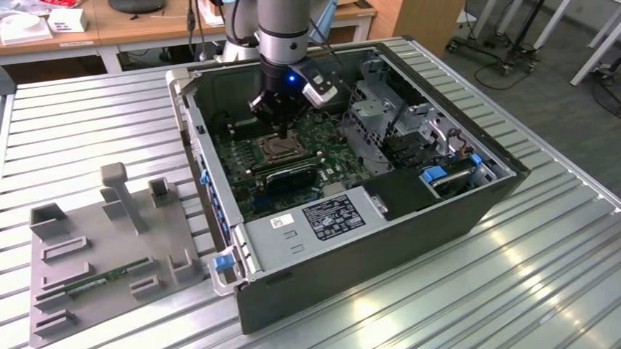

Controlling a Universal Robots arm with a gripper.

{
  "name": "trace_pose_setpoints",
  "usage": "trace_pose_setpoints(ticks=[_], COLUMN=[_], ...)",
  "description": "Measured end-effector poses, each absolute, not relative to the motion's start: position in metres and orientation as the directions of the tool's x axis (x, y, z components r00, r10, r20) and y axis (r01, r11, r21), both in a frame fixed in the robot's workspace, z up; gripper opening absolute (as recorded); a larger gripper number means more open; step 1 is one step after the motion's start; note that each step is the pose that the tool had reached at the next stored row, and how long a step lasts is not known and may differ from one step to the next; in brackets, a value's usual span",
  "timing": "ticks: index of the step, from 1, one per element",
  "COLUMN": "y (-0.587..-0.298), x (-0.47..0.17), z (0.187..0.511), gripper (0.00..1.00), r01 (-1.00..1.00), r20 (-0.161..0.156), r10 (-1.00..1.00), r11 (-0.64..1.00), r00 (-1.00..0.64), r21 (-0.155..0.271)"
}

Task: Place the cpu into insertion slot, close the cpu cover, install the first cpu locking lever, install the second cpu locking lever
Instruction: 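Install the first cpu locking lever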

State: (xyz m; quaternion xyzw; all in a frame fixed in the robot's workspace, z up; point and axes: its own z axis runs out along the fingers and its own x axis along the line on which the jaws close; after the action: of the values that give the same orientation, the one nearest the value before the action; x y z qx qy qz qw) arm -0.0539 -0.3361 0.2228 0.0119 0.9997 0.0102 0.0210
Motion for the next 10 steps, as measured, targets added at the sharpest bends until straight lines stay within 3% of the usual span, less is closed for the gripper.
trace_pose_setpoints(ticks=[10], y=[-0.3426], x=[-0.0566], z=[0.2228], gripper=[0.11], r01=[0.023], r20=[-0.042], r10=[0.024], r11=[1.000], r00=[-0.999], r21=[0.012])
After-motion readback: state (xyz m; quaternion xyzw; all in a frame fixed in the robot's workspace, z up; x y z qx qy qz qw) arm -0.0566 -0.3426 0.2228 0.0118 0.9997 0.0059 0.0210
